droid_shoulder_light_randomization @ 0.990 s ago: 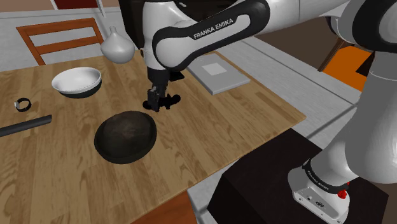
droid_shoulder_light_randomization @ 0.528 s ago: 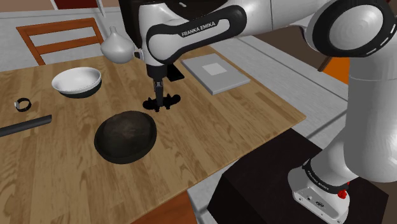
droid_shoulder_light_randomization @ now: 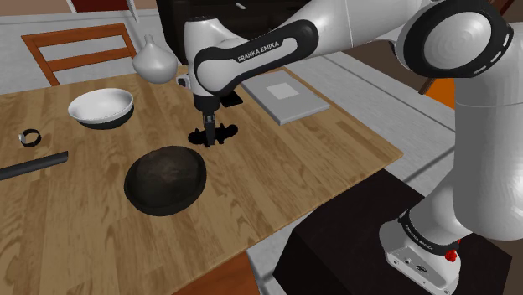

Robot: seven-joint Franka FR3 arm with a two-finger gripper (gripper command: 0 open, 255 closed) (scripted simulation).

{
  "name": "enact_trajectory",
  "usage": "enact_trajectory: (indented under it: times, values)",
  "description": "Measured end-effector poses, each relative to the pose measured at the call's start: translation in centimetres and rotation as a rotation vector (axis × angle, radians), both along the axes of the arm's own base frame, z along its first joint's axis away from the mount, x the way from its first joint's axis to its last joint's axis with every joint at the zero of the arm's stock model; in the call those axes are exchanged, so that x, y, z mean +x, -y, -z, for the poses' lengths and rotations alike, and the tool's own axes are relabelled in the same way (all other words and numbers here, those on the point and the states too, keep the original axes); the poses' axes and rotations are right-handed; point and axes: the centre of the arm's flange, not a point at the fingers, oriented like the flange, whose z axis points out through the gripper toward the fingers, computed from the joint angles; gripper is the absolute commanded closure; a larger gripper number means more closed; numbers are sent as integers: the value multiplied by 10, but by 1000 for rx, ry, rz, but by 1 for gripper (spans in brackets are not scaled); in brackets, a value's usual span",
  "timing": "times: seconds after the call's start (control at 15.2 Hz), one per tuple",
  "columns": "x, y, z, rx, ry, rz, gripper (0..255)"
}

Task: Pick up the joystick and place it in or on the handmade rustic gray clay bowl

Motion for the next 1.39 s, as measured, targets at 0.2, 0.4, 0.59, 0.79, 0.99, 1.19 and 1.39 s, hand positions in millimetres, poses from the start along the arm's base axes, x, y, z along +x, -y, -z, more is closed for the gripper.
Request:
enact_trajectory:
  times: [0.2, 0.4, 0.59, 0.79, 0.99, 1.19, 1.39]
  values:
    - [0, 0, 0, 0, 0, 0, 0]
    - [0, 0, 0, 0, 1, 0, 255]
    - [0, 0, 0, 0, 1, 0, 255]
    - [0, 0, 0, 0, 1, 0, 255]
    - [0, 0, -2, 0, 0, 0, 255]
    - [1, 0, -16, 0, 0, 0, 255]
    - [0, 0, -31, 0, 0, 0, 255]
